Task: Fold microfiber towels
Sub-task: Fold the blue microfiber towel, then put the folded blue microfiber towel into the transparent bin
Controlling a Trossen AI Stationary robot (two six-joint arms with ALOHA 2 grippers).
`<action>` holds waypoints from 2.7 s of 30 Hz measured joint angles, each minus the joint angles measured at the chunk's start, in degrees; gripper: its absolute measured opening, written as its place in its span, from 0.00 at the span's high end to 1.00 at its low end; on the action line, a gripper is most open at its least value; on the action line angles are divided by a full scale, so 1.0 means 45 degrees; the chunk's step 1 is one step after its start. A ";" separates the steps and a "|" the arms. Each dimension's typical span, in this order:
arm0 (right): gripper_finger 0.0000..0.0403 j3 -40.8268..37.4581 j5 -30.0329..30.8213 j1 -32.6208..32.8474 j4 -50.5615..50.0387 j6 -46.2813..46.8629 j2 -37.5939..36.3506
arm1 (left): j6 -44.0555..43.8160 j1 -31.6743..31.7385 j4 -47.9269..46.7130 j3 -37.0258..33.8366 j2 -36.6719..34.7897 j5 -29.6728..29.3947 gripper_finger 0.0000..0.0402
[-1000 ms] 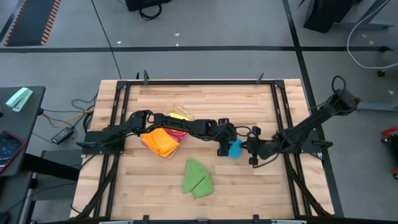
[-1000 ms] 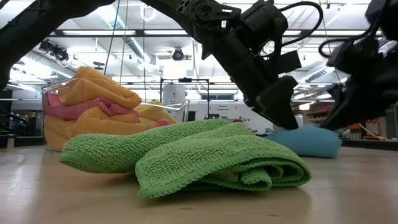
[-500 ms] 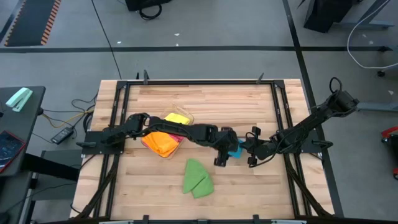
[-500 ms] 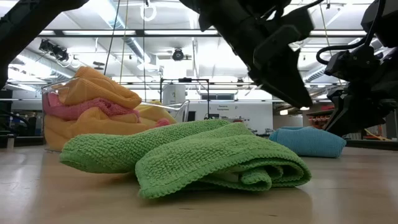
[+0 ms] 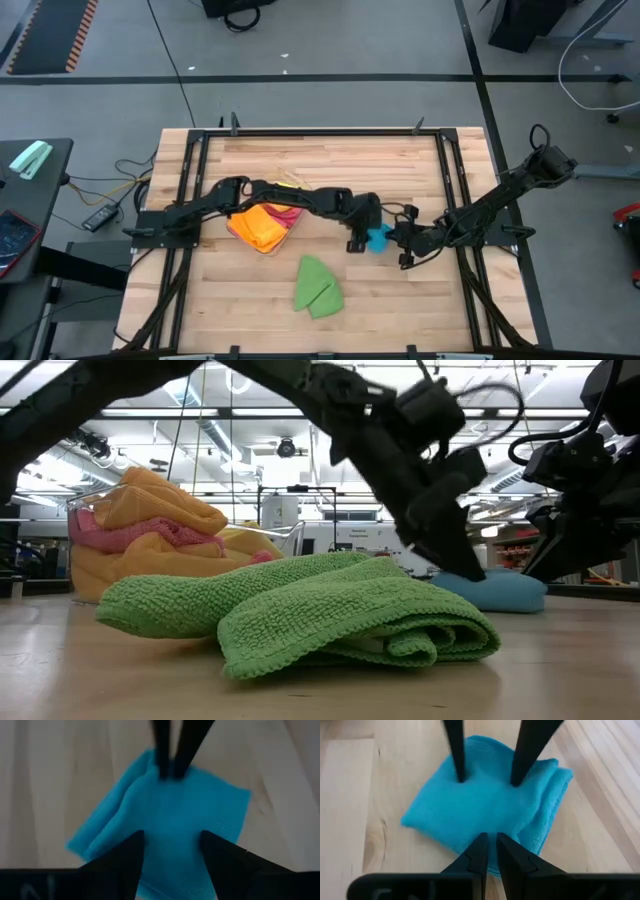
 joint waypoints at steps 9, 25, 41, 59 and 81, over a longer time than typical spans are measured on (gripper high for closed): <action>0.88 0.0189 -0.0044 0.0126 -0.0071 -0.0818 -0.0144 | -0.0197 0.0142 -0.0148 0.0042 0.0597 0.0456 0.32; 0.52 0.1041 0.0104 0.1921 -0.0291 -0.7280 0.0276 | -0.0102 -0.0044 -0.0627 -0.0021 0.0204 0.0362 0.35; 0.39 0.2725 0.3036 0.1865 -0.2265 -1.1708 0.4301 | 0.0145 -0.0057 -0.0725 -0.0021 0.0180 0.0397 0.38; 0.85 0.2662 0.2005 0.0855 -0.1681 -1.2763 0.4472 | 0.0324 -0.0078 -0.0514 -0.0016 0.0106 0.0411 0.40; 0.96 0.2681 -0.1179 0.0889 -0.3215 -0.3897 -0.0015 | 0.1906 -0.2485 -0.1296 -0.0002 -0.1443 -0.4675 0.22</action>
